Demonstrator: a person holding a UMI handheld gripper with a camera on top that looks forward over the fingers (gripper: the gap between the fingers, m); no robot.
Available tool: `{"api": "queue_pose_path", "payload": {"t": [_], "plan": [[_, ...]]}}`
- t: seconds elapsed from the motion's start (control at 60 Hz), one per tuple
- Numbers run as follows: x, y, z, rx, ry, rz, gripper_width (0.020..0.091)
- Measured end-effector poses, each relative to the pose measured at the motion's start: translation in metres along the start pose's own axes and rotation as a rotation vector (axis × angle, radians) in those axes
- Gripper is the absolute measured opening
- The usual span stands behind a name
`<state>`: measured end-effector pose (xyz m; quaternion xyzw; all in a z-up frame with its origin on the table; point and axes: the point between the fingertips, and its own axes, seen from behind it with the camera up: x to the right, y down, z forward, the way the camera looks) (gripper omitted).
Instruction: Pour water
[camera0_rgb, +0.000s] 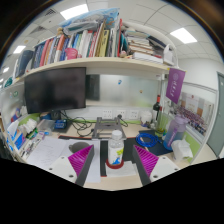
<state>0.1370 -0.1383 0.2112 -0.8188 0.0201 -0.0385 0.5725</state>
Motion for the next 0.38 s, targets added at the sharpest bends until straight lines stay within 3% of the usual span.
{"api": "queue_pose_path", "payload": {"t": [0.383], "plan": [[0.002, -0.025, -0.022, 0.038, 0.043, 0.034, 0.0781]]}}
